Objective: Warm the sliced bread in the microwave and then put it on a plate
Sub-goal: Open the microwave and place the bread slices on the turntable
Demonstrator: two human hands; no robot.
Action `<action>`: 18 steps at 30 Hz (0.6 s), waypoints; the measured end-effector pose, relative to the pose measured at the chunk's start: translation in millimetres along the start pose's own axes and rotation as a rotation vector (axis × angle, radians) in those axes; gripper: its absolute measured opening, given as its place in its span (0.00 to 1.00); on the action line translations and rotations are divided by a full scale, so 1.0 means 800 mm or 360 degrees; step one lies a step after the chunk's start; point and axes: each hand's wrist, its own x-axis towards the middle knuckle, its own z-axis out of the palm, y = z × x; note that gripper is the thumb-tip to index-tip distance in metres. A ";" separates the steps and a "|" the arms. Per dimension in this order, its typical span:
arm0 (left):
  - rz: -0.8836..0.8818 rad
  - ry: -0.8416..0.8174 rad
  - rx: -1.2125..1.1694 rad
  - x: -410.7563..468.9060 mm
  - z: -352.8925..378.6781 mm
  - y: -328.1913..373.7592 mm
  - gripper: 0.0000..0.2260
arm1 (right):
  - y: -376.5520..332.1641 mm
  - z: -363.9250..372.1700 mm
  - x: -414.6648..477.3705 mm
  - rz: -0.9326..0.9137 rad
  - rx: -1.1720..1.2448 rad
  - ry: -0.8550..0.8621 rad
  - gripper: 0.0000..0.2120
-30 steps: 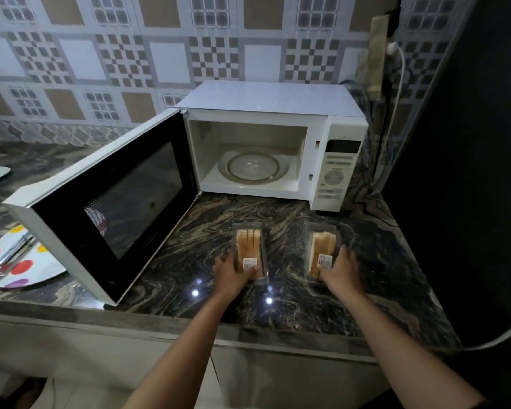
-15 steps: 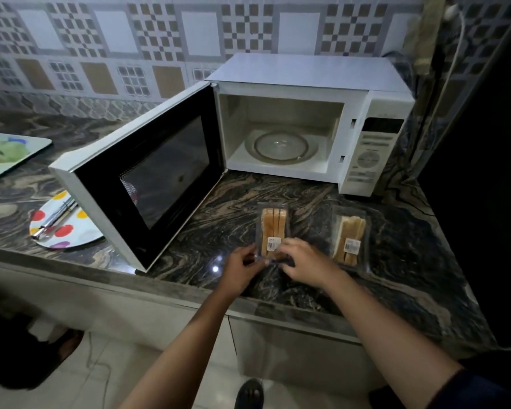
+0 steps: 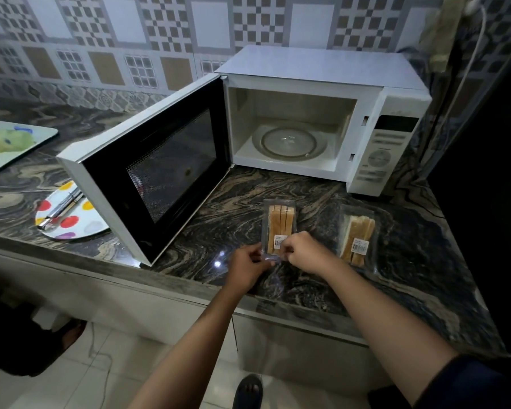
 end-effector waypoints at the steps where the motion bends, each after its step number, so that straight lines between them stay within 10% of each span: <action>1: -0.0041 0.0021 0.0021 0.002 0.002 0.003 0.14 | -0.002 -0.001 0.001 0.0021 -0.0006 -0.0004 0.10; 11: -0.0427 0.0334 -0.0102 0.014 0.011 0.011 0.14 | -0.034 -0.067 0.005 -0.0155 0.0073 0.0102 0.05; 18: -0.0538 0.0348 -0.0093 0.021 0.008 0.017 0.07 | -0.043 -0.094 0.004 -0.0286 -0.0182 0.1006 0.08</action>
